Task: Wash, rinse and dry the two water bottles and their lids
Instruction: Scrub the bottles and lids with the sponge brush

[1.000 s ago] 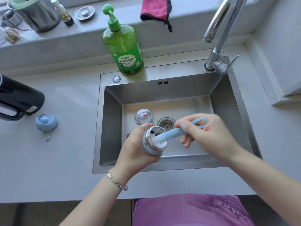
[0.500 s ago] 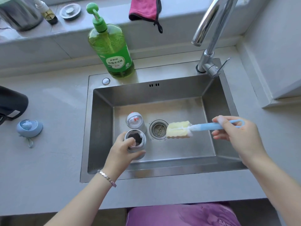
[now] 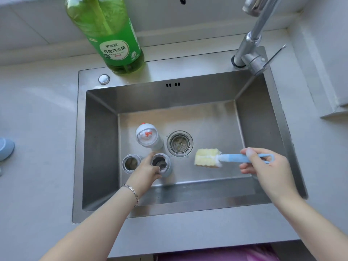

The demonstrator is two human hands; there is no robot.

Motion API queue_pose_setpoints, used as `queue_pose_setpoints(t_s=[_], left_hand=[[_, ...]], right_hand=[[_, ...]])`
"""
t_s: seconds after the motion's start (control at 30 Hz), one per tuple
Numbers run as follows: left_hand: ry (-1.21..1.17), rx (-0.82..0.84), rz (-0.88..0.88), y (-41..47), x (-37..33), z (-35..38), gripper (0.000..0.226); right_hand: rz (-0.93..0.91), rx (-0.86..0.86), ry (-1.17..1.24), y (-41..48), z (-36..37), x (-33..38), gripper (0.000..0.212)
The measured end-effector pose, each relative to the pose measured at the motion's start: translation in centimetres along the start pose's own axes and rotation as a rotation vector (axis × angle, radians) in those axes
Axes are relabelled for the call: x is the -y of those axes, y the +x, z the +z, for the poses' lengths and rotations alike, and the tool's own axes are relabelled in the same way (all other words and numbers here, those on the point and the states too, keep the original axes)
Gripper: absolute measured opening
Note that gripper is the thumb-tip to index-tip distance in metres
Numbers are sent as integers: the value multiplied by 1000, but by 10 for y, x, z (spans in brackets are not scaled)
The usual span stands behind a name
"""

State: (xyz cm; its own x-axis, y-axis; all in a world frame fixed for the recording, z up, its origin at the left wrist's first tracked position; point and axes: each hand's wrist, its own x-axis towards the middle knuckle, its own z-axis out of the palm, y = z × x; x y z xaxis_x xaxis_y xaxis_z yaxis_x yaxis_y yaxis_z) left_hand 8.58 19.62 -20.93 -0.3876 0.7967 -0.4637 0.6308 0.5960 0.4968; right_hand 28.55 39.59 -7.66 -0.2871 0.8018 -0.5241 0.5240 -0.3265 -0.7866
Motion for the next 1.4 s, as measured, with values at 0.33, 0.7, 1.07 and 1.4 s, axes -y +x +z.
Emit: queue_pose_setpoints(t_s=[0.33, 0.7, 1.07, 1.4], left_hand=[[122, 19, -86, -19, 2, -7, 28], [20, -565, -403, -111, 77, -155, 37], [50, -480, -850, -106, 242, -227, 75], [-82, -704, -721, -104, 234, -215, 64]], right_hand=[[-44, 15, 18, -14, 23, 11, 20], [-258, 161, 173, -59, 106, 94, 18], [-192, 309, 125, -74, 215, 122, 16], [-217, 358, -47, -66, 250, 129, 16]])
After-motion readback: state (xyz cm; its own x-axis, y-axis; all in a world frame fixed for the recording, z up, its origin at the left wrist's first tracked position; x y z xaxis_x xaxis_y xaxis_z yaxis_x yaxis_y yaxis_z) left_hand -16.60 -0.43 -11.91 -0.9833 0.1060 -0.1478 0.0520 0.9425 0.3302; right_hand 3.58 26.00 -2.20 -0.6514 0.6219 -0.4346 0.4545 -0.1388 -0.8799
